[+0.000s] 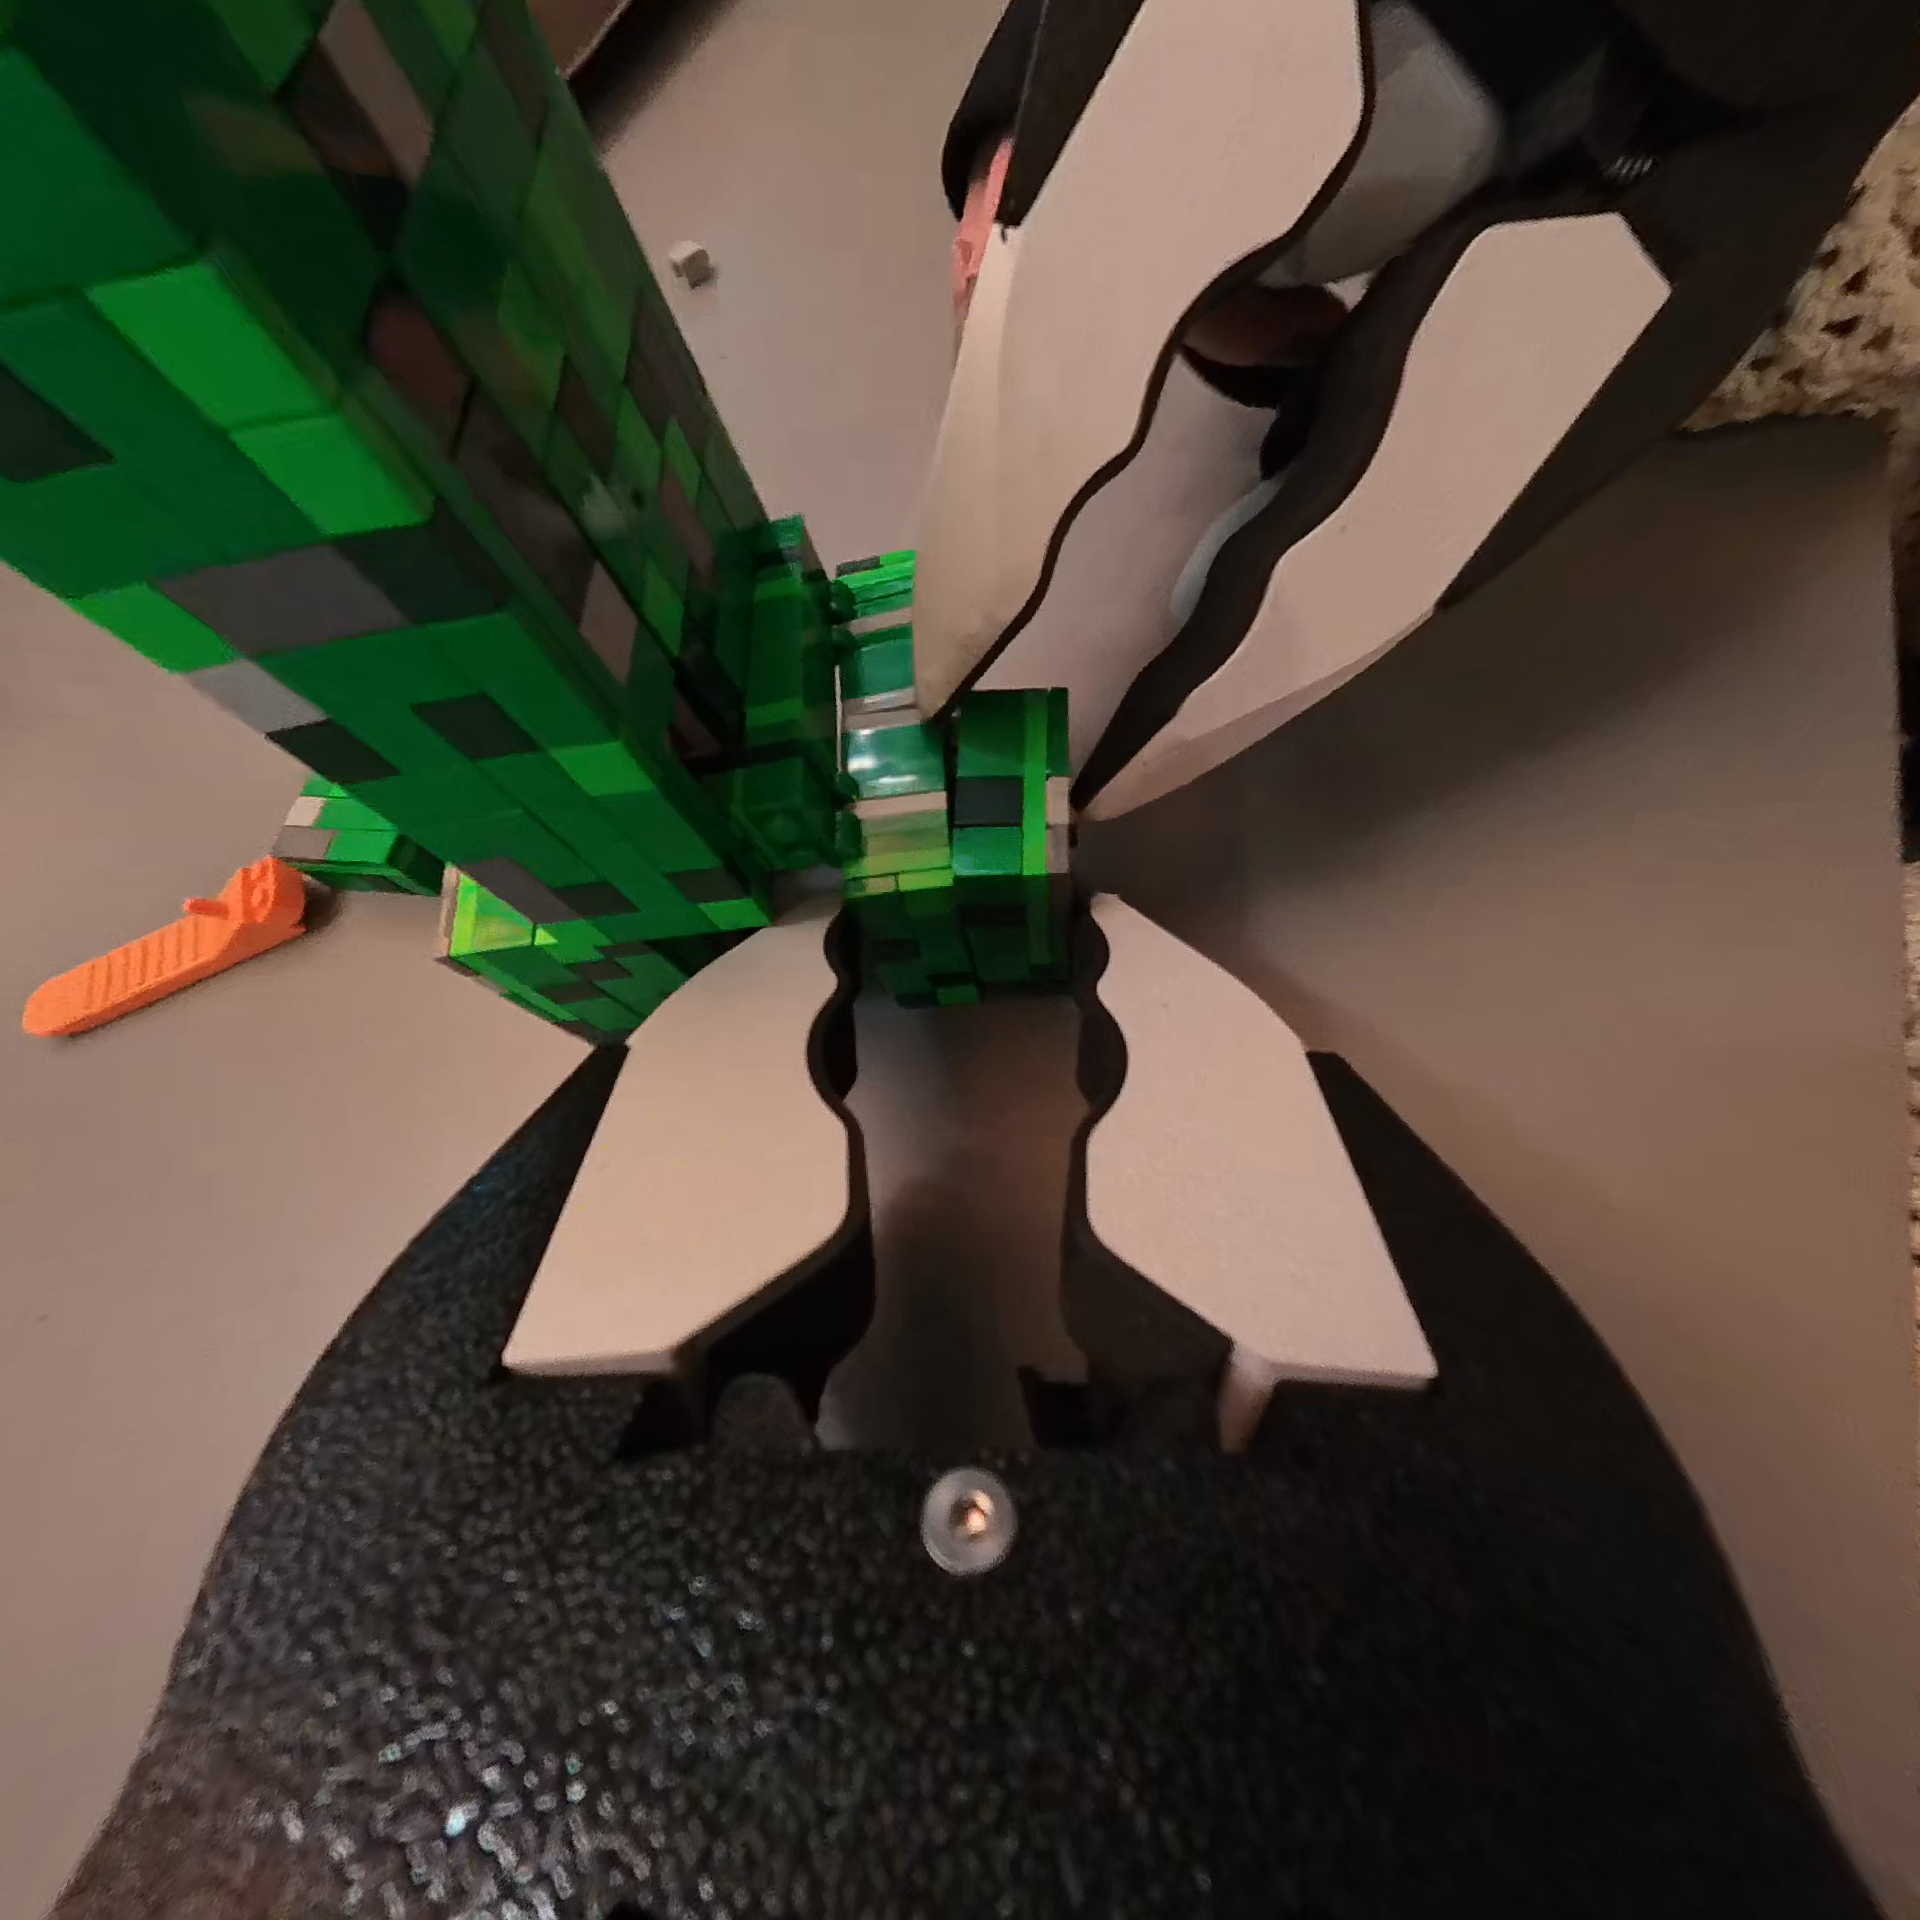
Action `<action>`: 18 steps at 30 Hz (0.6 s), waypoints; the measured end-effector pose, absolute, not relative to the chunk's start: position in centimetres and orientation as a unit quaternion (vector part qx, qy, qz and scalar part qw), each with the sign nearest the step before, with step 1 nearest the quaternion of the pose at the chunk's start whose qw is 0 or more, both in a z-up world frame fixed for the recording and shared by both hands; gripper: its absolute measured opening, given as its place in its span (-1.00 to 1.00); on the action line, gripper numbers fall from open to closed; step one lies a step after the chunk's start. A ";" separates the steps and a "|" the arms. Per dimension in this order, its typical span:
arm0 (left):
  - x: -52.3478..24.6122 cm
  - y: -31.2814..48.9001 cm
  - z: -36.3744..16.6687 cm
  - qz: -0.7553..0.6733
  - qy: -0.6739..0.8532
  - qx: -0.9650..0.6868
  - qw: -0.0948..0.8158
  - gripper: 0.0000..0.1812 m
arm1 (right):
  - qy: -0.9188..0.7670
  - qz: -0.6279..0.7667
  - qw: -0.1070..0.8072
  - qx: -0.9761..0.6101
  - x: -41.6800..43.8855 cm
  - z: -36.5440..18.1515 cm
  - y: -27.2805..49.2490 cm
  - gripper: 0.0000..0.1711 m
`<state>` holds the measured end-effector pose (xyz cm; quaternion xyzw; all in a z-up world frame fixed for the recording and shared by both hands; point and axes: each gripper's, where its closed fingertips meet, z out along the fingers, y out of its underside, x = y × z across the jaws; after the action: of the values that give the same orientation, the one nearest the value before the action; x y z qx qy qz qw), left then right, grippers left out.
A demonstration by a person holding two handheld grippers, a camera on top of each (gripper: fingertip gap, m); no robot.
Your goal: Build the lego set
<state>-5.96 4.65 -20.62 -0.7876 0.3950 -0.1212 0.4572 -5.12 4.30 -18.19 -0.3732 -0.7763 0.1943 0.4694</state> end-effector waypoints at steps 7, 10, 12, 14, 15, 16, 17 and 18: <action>-6.4 4.2 -19.5 -0.143 0.365 -0.782 0.484 -0.53 | -0.776 0.182 0.479 -0.369 -5.1 -18.2 4.4 -0.73; -6.6 4.2 -19.0 -0.157 0.351 -0.781 0.492 -0.53 | -0.776 0.179 0.480 -0.369 -5.0 -18.2 4.4 -0.74; -6.6 4.2 -19.0 -0.154 0.353 -0.780 0.493 -0.53 | -0.775 0.177 0.481 -0.370 -5.0 -18.2 4.4 -0.74; -6.6 4.2 -19.1 -0.151 0.354 -0.781 0.493 -0.53 | -0.774 0.176 0.481 -0.371 -4.9 -18.2 4.4 -0.75; -6.6 4.2 -19.1 -0.151 0.354 -0.780 0.493 -0.54 | -0.774 0.177 0.482 -0.371 -4.9 -18.2 4.4 -0.75; -6.6 4.2 -19.1 -0.151 0.354 -0.781 0.493 -0.55 | -0.774 0.177 0.482 -0.371 -4.9 -18.2 4.4 -0.75; -6.6 4.2 -19.1 -0.151 0.353 -0.781 0.492 -0.55 | -0.774 0.177 0.482 -0.370 -4.8 -18.2 4.4 -0.75; -6.6 4.2 -19.1 -0.152 0.353 -0.782 0.492 -0.56 | -0.774 0.177 0.483 -0.370 -4.8 -18.2 4.4 -0.75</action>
<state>-6.62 4.23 -19.09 -0.7815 0.3528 -0.1517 0.4916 -4.81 4.38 -18.16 -0.3699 -0.7736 0.1770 0.4831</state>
